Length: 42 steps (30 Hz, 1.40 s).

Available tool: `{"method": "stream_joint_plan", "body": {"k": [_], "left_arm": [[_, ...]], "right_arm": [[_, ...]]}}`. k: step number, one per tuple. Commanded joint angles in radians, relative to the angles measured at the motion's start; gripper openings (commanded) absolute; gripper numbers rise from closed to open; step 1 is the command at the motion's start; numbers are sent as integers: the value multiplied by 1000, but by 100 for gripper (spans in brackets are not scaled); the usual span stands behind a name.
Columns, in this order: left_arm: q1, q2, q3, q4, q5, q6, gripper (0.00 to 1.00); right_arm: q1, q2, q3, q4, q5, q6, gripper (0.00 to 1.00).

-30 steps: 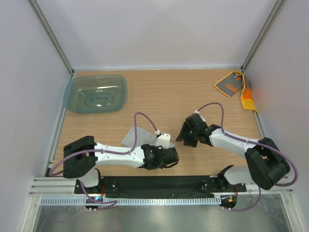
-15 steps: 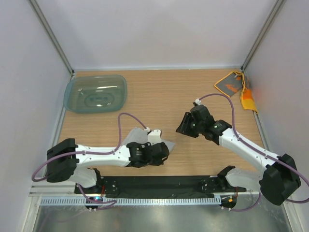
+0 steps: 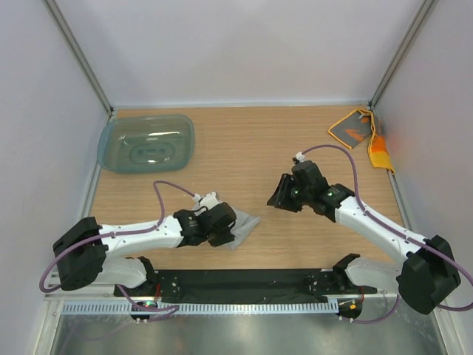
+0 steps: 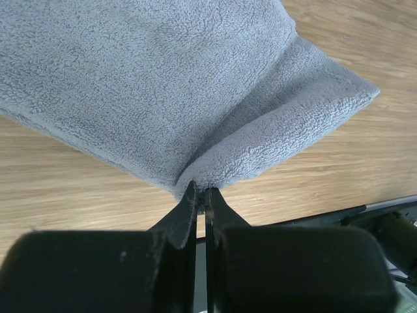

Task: Roll the towels
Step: Roll the towel

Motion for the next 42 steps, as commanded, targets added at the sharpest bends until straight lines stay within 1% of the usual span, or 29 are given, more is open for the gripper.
{"method": "stream_joint_plan", "body": {"k": [1, 3, 7, 8, 10, 15, 19, 25, 35, 42], "left_arm": [[30, -25, -8, -18, 42, -35, 0], [36, -14, -11, -27, 48, -36, 0], [47, -17, -13, -70, 58, -68, 0], [48, -20, -15, -78, 55, -90, 0], [59, -35, -19, -102, 68, -110, 0], [63, -31, -2, -150, 56, -119, 0], [63, -31, -40, -125, 59, -145, 0], [63, -9, -61, -113, 61, -159, 0], [66, 40, -44, -102, 68, -134, 0], [66, 46, -48, -105, 61, -134, 0]], "right_arm": [[2, -12, -7, 89, -91, -13, 38], [13, -9, -11, 135, -142, -16, 35], [51, 11, -30, 224, -225, -16, 33], [61, 18, -31, 241, -235, -16, 31], [93, 38, -39, 283, -254, -19, 31], [150, 91, -64, 390, -278, -18, 29], [174, 167, -102, 505, -346, -10, 29], [185, 256, -148, 671, -384, 19, 29], [187, 347, -134, 763, -413, 33, 28], [187, 394, -143, 787, -416, 15, 28]]}}
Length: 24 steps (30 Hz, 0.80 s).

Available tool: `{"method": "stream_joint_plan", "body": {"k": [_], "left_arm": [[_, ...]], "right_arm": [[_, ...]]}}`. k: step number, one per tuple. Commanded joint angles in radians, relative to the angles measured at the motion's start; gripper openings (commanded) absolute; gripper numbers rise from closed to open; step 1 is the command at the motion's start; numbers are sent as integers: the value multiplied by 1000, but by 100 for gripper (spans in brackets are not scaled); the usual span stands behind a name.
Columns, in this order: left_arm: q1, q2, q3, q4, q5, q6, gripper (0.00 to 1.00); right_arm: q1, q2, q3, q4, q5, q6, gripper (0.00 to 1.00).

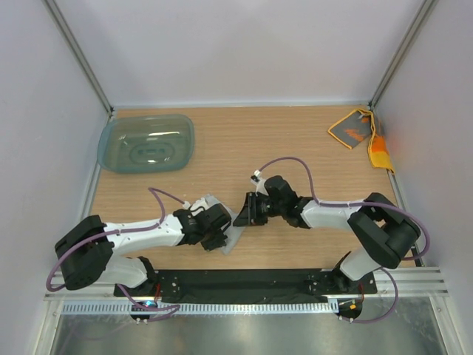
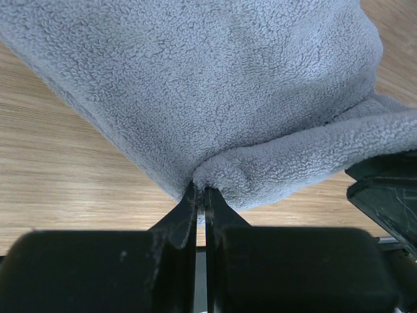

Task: Roll the towels
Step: Roll the towel

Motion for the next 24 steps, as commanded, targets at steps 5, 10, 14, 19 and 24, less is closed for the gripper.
{"method": "stream_joint_plan", "body": {"k": [5, 10, 14, 19, 24], "left_arm": [[2, 6, -3, -43, -6, -2, 0], [2, -20, -12, -65, -10, -10, 0], [2, -75, -45, -79, -22, -29, 0], [2, -150, -62, -151, -45, -46, 0], [2, -219, -80, -218, -60, -56, 0]], "right_arm": [[5, 92, -24, 135, -6, -10, 28], [5, 161, -27, 171, -10, -10, 27], [5, 208, -27, 207, -13, -7, 27], [5, 260, -21, 229, -22, -6, 27], [7, 274, -21, 234, -18, -9, 27]]}}
